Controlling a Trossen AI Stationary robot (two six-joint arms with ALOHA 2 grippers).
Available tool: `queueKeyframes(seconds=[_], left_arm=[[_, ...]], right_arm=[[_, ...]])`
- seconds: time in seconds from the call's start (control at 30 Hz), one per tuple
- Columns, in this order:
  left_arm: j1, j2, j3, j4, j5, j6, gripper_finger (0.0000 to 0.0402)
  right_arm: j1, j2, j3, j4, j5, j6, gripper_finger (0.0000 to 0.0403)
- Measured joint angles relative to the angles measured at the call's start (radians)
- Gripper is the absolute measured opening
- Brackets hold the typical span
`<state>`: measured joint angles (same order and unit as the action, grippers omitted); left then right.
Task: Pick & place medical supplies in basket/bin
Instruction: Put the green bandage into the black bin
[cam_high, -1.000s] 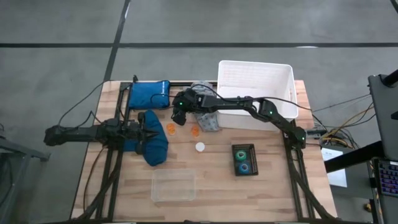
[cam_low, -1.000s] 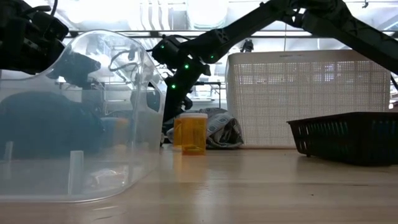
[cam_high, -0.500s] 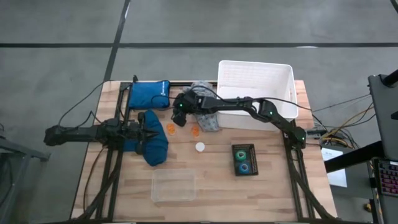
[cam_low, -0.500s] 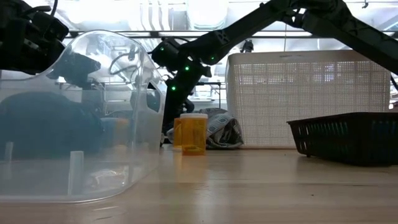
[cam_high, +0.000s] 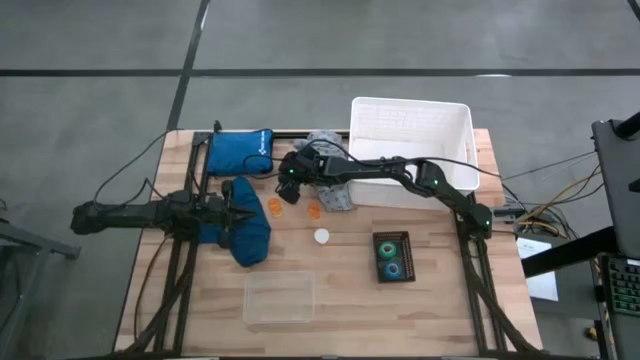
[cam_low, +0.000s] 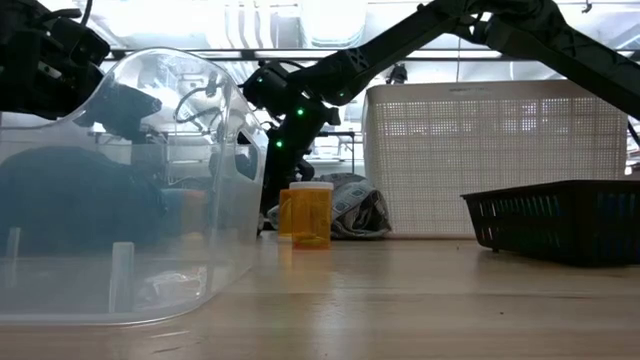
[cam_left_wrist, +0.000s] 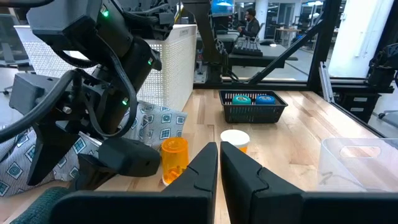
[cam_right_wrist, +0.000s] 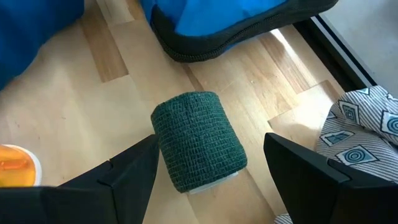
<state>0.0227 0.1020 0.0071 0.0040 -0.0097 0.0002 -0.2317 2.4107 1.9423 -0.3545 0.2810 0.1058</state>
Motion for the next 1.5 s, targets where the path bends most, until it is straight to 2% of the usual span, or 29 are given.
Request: queueKeyframes(seconds=[0.67, 1.23, 1.33, 1.5], left_arm=[[0.0, 0.0, 0.0, 0.0, 0.0, -0.003, 0.0026], [0.0, 0.0, 0.0, 0.0, 0.0, -0.003, 0.0026], [0.0, 0.0, 0.0, 0.0, 0.0, -0.003, 0.0026], [0.0, 0.0, 0.0, 0.0, 0.0, 0.0, 0.0026]], right_arm=[[0.007, 0.0, -0.034, -0.009, -0.021, -0.012, 0.0286], [0.008, -0.013, -0.035, -0.148, -0.208, -0.056, 0.0286], [0.016, -0.03, -0.035, -0.144, -0.197, -0.053, 0.0286], [0.024, -0.045, -0.035, -0.076, -0.081, -0.092, 0.0286]])
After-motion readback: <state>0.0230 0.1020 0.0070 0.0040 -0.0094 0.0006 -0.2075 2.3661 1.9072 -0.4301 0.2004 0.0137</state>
